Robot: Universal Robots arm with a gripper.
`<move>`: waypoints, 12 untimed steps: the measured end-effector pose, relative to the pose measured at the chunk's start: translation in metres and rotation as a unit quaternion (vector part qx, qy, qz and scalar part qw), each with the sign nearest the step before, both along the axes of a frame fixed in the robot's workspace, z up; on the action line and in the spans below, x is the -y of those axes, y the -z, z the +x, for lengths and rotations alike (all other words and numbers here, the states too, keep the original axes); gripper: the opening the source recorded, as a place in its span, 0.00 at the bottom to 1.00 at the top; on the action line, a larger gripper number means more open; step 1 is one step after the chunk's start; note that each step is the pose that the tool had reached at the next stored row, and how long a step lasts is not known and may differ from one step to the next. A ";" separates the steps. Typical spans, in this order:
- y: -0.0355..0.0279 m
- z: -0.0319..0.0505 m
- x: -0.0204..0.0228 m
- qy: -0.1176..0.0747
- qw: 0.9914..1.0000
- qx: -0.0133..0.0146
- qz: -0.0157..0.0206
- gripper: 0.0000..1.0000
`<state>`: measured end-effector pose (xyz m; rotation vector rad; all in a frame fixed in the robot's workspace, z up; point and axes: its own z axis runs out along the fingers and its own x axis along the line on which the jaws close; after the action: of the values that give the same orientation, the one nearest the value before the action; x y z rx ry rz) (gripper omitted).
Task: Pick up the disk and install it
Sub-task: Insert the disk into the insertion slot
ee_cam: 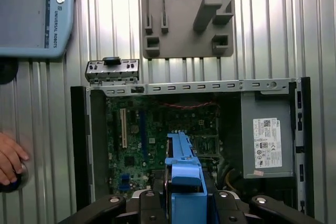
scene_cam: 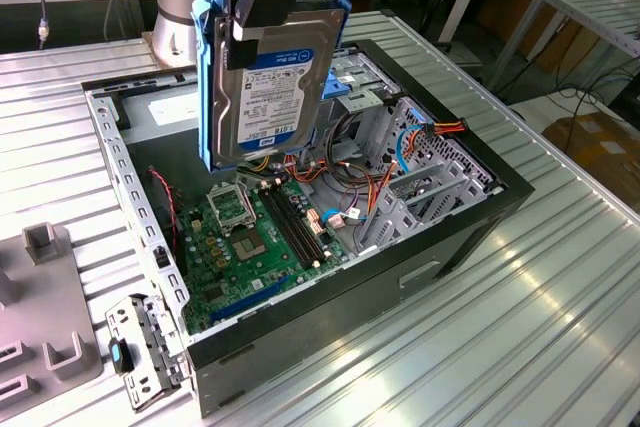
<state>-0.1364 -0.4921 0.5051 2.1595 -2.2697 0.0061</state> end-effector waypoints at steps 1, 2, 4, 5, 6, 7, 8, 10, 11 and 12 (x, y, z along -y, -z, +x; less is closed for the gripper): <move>0.0001 0.0002 0.0012 0.000 1.000 0.000 0.000 0.37; 0.0001 0.0004 0.0023 0.000 1.000 0.000 0.000 0.37; 0.0001 0.0021 0.0040 0.000 1.000 0.000 0.000 0.37; 0.0002 0.0031 0.0043 0.000 1.000 0.000 0.000 0.37; 0.0002 0.0046 0.0047 0.000 1.000 0.000 0.000 0.37; 0.0003 0.0078 0.0052 0.000 1.000 0.000 0.000 0.37; 0.0004 0.0119 0.0055 0.000 1.000 0.000 0.000 0.37; 0.0004 0.0171 0.0057 0.000 1.000 0.000 0.000 0.37; 0.0004 0.0201 0.0058 0.000 1.000 0.000 0.000 0.37; 0.0005 0.0223 0.0058 0.000 1.000 0.000 0.000 0.37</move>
<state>-0.1141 -0.4980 0.5046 2.1596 -2.2697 0.0060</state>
